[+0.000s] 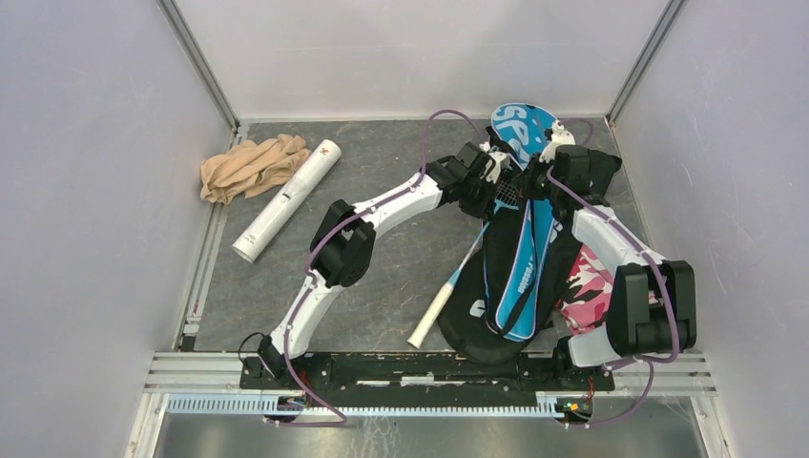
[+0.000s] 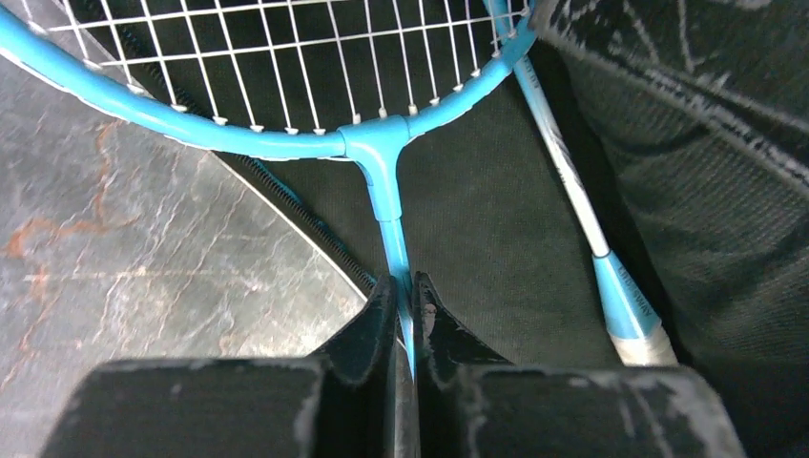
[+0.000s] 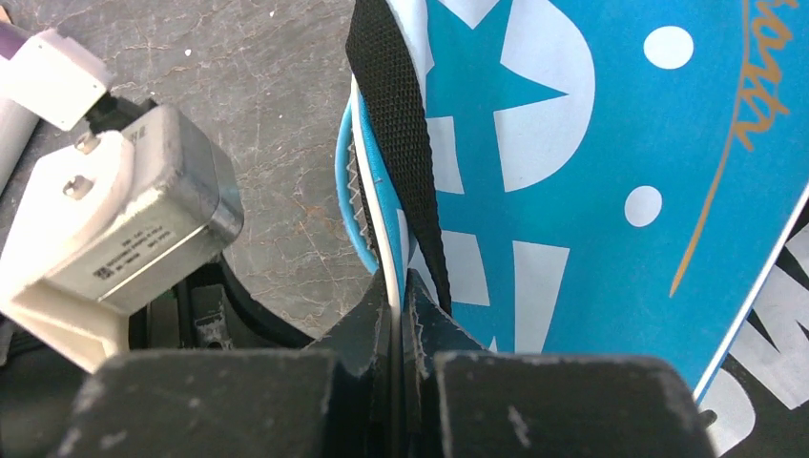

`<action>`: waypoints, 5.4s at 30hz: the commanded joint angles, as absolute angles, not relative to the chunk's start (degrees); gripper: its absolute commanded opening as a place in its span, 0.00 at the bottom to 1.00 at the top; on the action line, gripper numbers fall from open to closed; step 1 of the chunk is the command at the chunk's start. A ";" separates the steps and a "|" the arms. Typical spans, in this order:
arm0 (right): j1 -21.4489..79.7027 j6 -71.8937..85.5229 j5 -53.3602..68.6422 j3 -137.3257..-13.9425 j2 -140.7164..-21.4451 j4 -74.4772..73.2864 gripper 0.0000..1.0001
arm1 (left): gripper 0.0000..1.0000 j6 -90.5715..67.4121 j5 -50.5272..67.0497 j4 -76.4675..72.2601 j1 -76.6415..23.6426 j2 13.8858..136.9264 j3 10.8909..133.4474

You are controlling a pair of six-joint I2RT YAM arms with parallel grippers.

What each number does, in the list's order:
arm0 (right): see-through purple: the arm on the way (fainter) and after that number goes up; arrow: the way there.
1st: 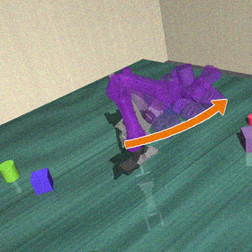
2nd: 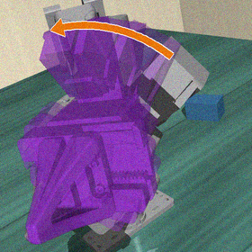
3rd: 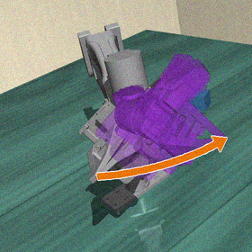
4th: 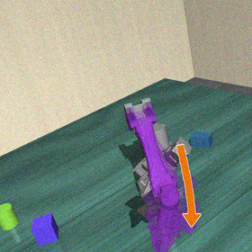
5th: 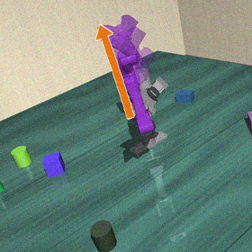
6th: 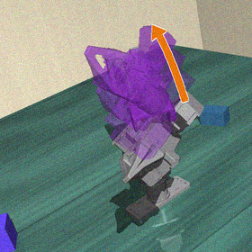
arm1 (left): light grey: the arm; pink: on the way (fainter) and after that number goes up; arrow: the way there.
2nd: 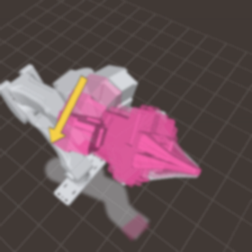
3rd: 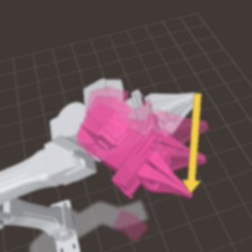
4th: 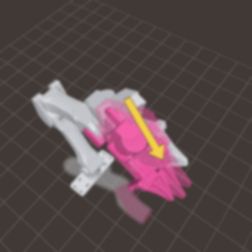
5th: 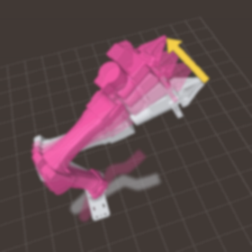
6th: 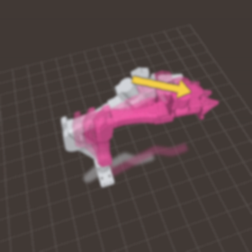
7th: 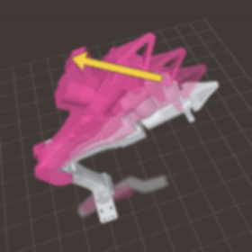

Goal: Pack up the badminton gear
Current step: Place the racket in the racket bag.

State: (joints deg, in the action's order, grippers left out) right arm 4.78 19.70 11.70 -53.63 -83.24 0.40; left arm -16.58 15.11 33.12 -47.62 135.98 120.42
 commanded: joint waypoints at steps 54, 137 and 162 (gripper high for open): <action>0.32 22.69 23.12 -57.48 -86.23 5.89 0.00 | 0.71 -25.11 43.41 -9.06 -49.42 108.43 64.25; 1.23 23.92 24.70 -51.02 -83.06 9.14 0.00 | 0.02 -51.82 44.11 -12.95 -44.40 136.22 104.59; 1.36 25.28 24.95 -50.91 -83.37 10.08 0.00 | 0.07 -55.61 38.76 -14.30 -44.29 143.68 114.41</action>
State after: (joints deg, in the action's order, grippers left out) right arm 0.73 23.29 22.02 -50.96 -85.12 8.16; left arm -53.58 41.56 -6.02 -44.75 142.91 110.74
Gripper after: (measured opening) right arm 0.040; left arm 0.203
